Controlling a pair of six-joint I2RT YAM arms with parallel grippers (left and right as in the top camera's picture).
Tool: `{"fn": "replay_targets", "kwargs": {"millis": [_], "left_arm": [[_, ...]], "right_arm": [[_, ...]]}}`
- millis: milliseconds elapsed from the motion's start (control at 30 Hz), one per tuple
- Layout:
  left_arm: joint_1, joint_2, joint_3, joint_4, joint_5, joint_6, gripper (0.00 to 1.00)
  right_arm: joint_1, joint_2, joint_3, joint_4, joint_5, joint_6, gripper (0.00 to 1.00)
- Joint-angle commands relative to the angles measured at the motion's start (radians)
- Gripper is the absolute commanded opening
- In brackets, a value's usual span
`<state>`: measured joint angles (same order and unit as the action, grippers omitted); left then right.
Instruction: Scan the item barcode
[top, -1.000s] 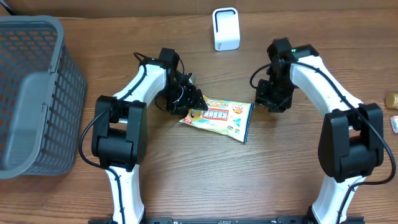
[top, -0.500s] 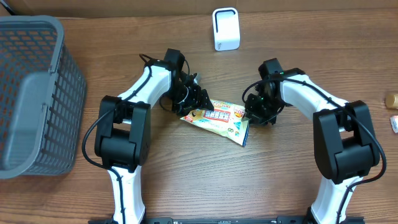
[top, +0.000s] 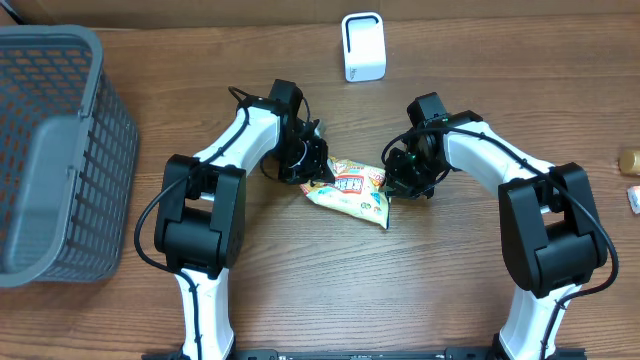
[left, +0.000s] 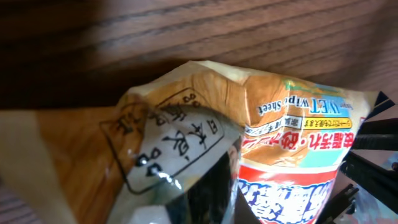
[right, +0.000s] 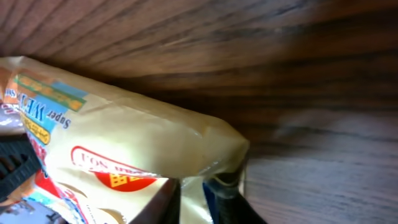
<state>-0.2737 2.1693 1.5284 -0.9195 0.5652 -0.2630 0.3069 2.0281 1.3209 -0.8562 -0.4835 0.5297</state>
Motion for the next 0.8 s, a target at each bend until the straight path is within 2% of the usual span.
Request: {"fn": "replay_targets", "kwargs": {"millis": [0, 133, 267, 433, 633, 767], "left_arm": [[-0.029, 0.010, -0.008, -0.008, 0.030, -0.006, 0.04], [0.006, -0.007, 0.078, -0.100, -0.008, -0.006, 0.04], [0.029, -0.047, 0.223, -0.217, -0.164, -0.006, 0.04], [0.027, -0.105, 0.384, -0.324, -0.334, -0.006, 0.04], [0.027, -0.170, 0.519, -0.470, -0.695, -0.088, 0.04], [0.024, -0.189, 0.581, -0.534, -0.861, -0.120, 0.04]], "right_arm": [[-0.002, 0.005, 0.027, -0.045, 0.009, -0.059, 0.13], [-0.034, 0.005, 0.103, -0.173, 0.138, -0.068, 0.04], [-0.072, 0.003, 0.189, -0.288, 0.223, -0.112, 0.06], [-0.113, 0.003, 0.259, -0.366, 0.230, -0.170, 0.09], [-0.156, 0.003, 0.265, -0.395, 0.258, -0.177, 0.10], [-0.163, 0.003, 0.265, -0.395, 0.259, -0.187, 0.10]]}}
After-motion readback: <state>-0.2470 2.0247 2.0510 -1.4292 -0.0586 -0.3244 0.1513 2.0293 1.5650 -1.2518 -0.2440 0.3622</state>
